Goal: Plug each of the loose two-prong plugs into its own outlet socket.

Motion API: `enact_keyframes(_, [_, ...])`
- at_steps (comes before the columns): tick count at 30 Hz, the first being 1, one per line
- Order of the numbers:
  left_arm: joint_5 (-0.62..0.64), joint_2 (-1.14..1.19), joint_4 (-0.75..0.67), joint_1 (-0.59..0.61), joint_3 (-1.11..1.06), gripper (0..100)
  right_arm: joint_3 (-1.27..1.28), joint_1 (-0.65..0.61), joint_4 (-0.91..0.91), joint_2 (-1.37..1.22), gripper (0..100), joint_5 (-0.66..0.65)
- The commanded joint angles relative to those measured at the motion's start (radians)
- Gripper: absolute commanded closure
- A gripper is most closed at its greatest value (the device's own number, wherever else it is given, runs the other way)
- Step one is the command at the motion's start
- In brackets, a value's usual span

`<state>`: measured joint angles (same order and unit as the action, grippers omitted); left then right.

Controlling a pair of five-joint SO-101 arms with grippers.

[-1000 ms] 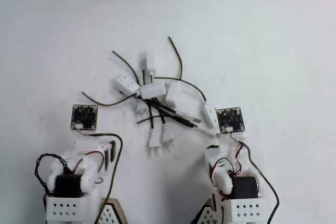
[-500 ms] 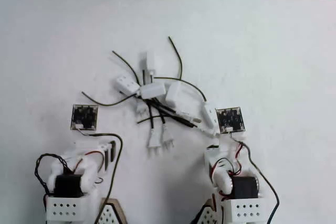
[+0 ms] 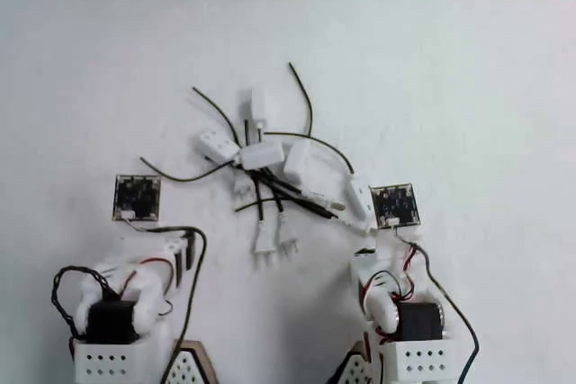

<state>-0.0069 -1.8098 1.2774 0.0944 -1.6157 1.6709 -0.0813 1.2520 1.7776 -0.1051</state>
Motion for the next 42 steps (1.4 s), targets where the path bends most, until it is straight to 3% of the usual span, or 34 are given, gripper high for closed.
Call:
enact_keyframes(1, [-0.032,-0.008,-0.011,0.045,0.066,81,-0.077,0.062,-0.005,0.008,97.8,-0.025])
enact_keyframes(8, [-0.209,-0.008,-0.078,0.179,0.046,81,-0.189,0.048,-0.097,0.008,98.1,-0.368])
enact_keyframes(15, [-0.207,-0.008,-0.080,0.177,0.041,81,-0.420,-0.090,-0.074,-0.033,97.8,-0.367])
enact_keyframes(19, [-0.210,-0.008,-0.098,0.177,0.011,81,-0.554,-0.180,-0.039,-0.220,97.8,-0.362])
enact_keyframes(26, [-0.213,-0.008,-0.137,0.177,-0.012,81,-0.770,-0.364,-0.028,-0.664,97.1,-0.184])
enact_keyframes(30, [-0.213,-0.008,-0.137,0.177,-0.012,81,-0.835,-0.453,-0.028,-0.854,88.0,-0.038])
enact_keyframes(33, [-0.213,-0.008,-0.137,0.177,-0.012,81,-0.859,-0.496,-0.031,-0.966,83.5,0.025])
enact_keyframes(42, [-0.215,-0.008,-0.135,0.179,-0.012,81,-0.924,-0.579,-0.130,-1.237,83.6,0.141])
